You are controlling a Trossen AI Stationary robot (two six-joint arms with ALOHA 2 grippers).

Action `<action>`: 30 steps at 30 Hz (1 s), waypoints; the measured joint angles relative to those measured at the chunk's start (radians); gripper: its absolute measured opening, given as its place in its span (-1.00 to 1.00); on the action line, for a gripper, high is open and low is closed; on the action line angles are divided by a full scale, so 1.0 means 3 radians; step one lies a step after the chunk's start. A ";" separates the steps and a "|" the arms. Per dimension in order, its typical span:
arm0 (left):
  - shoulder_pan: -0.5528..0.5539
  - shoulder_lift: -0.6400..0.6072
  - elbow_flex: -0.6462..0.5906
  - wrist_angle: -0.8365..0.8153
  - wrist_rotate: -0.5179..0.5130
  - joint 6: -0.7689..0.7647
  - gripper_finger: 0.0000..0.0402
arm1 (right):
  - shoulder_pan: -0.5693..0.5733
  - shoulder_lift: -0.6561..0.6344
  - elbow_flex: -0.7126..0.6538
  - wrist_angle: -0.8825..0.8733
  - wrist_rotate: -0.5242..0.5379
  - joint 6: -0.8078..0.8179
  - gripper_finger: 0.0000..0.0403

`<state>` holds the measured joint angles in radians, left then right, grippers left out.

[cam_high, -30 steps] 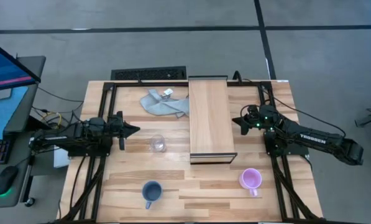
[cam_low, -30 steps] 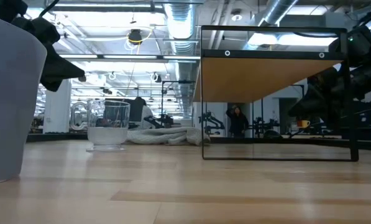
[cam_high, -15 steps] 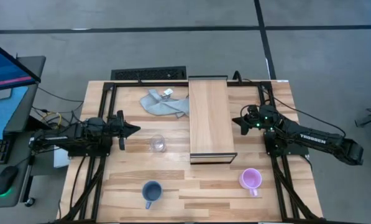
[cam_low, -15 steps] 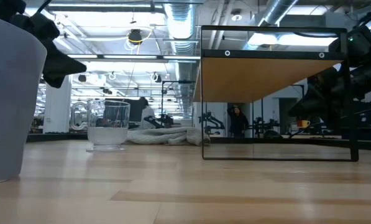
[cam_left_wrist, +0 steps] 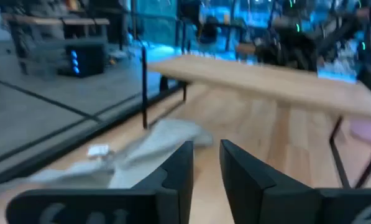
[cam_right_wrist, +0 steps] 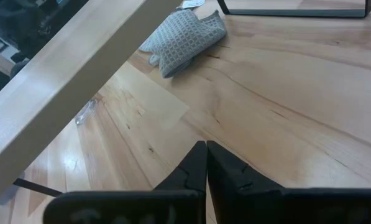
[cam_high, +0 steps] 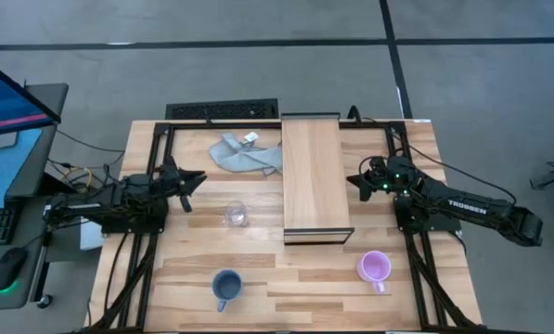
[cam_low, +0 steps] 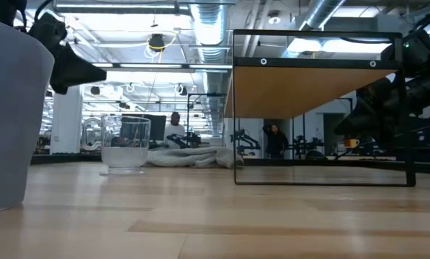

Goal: Stack small to large cups/mugs on shelf
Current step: Put the blue mug on the shelf

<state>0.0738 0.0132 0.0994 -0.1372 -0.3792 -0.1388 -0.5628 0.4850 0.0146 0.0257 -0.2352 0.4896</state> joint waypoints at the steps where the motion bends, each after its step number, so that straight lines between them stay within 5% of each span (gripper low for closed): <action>1: 0.0000 0.0000 0.0000 0.0058 0.0014 -0.0002 -0.60 | 0.0000 0.0000 -0.0001 -0.0001 0.0000 0.0001 -0.83; 18: -0.0001 0.0108 0.0011 0.1073 0.0363 -0.0090 -0.56 | 0.0000 -0.0001 -0.0001 0.0000 0.0001 0.0000 -0.83; 23: -0.0001 0.0497 0.0171 0.1092 0.0403 -0.0114 -0.56 | 0.0000 0.0000 -0.0001 0.0018 0.0016 0.0000 -0.83; 30: -0.0001 0.1321 0.0888 0.0876 0.0530 0.0414 -0.56 | -0.0008 0.0000 -0.0001 0.0034 0.0038 0.0000 -0.83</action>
<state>0.0734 0.4093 0.3658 0.1257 -0.2202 -0.0145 -0.5652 0.4849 0.0143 0.0360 -0.2237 0.4896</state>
